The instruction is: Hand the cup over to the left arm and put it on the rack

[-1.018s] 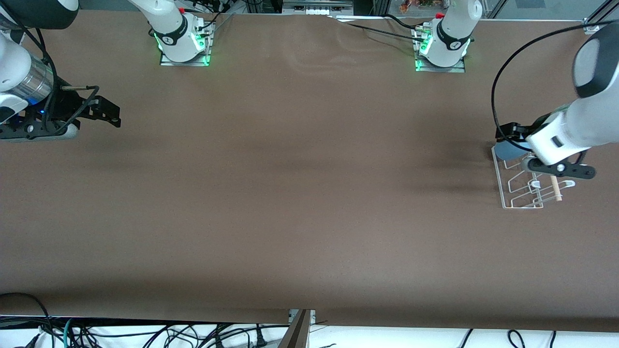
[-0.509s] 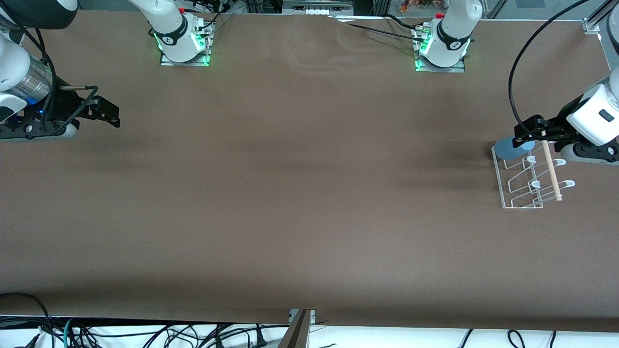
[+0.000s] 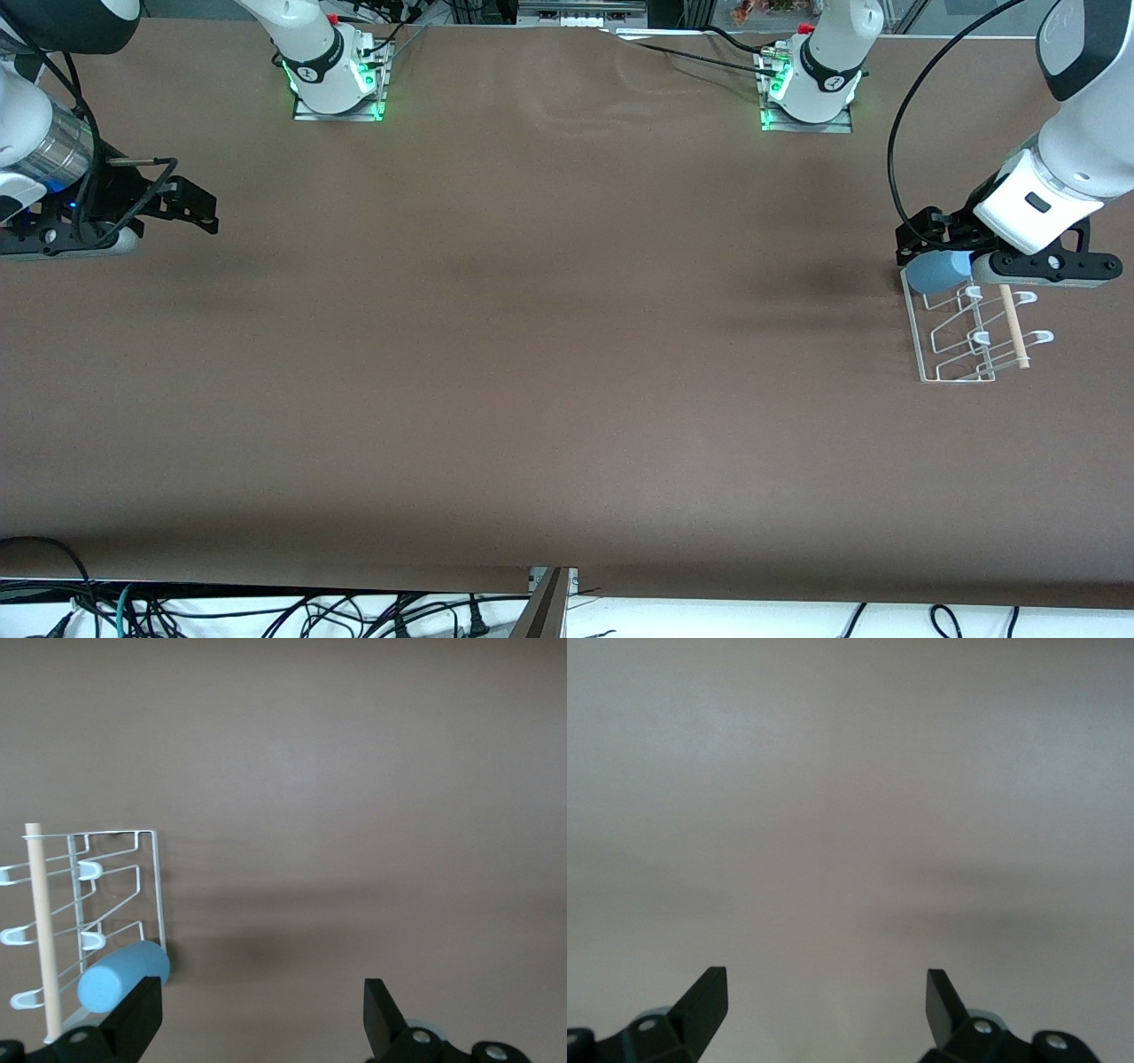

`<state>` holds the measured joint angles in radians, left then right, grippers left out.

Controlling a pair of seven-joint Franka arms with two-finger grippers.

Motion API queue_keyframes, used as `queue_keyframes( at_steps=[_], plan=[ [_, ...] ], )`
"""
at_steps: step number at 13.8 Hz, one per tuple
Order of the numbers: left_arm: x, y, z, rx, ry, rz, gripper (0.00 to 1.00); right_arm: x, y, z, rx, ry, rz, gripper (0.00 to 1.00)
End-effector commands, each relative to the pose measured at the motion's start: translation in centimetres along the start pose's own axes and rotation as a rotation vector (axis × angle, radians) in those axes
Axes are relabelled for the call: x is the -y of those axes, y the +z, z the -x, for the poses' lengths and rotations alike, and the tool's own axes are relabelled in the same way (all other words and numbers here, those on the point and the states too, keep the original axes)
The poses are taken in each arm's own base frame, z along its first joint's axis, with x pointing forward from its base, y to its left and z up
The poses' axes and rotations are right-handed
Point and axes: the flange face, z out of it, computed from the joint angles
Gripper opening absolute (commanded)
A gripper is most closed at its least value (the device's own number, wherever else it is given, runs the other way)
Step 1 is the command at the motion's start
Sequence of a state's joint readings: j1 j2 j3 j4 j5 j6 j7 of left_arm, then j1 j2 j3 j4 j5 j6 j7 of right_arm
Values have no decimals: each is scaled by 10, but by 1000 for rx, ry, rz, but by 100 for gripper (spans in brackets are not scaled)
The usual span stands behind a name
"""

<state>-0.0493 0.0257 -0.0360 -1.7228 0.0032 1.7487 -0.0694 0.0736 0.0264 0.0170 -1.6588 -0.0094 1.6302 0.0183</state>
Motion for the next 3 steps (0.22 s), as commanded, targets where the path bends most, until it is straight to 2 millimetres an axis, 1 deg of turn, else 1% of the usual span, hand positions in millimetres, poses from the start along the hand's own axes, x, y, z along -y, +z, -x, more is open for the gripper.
queue_keyframes(
  at_steps=[1,3],
  plan=[
    [1,-5,10,-7,8,-29,100,-3,-7,-1,0,-14,5,99],
    [1,-6,10,-10,9,-29,100,-3,-7,-1,0,-12,5,99]
  ],
)
